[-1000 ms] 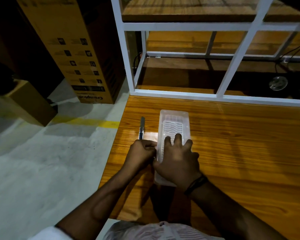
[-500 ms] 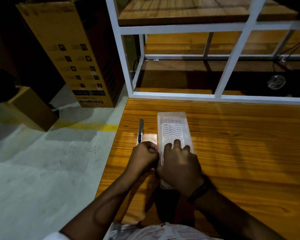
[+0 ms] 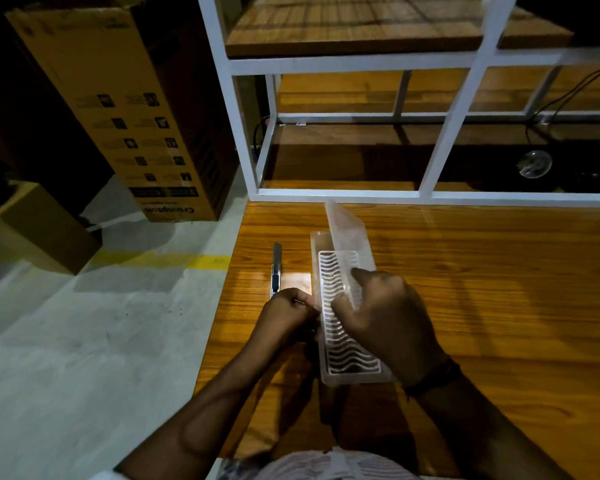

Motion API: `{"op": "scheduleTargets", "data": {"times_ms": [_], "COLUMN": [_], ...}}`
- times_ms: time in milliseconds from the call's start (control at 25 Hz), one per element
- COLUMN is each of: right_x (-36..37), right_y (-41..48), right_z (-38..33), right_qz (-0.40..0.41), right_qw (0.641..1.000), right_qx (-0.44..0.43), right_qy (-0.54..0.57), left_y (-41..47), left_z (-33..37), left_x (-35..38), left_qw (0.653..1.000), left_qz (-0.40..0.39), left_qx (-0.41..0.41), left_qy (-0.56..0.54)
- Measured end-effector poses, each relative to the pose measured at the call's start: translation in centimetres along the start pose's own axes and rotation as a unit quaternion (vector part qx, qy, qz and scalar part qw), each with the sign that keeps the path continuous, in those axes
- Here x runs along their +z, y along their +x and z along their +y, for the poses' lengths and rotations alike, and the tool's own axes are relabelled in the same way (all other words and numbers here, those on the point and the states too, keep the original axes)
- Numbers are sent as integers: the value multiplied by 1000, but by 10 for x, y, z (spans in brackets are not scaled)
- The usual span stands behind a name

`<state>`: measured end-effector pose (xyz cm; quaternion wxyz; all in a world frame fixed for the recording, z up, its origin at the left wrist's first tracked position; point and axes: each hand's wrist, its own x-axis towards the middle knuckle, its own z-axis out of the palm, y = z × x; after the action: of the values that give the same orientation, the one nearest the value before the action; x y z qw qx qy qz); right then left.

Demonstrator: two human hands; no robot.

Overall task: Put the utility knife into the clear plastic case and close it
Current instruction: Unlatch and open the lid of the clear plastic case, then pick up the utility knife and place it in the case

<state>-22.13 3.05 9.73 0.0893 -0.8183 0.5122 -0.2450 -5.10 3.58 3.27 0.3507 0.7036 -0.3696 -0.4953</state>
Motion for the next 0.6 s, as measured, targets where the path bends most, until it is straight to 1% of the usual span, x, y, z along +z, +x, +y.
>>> {"op": "scheduleTargets", "data": {"times_ms": [40, 160, 240, 360, 480, 600], "right_x": [-5, -9, -5, 9, 24, 34], "right_y": [0, 4, 2, -7, -17, -21], "right_z": [7, 37, 57, 80, 96, 109], "right_qz": [0, 0, 36, 68, 64, 60], "right_qw": [1000, 986, 978, 965, 959, 956], "right_qx": [25, 148, 195, 248, 266, 286], "right_qy": [16, 72, 68, 55, 70, 28], "left_y": [0, 1, 4, 8, 13, 19], "left_z": [0, 2, 4, 5, 3, 1], "left_x": [-1, -9, -14, -21, -26, -27], "left_qw": [1000, 1000, 1000, 999, 999, 999], "left_qz": [-4, 1, 3, 5, 2, 6], "left_qx": [2, -2, -3, -8, 5, 32], "left_qy": [-4, -13, -17, -31, -37, -31]}}
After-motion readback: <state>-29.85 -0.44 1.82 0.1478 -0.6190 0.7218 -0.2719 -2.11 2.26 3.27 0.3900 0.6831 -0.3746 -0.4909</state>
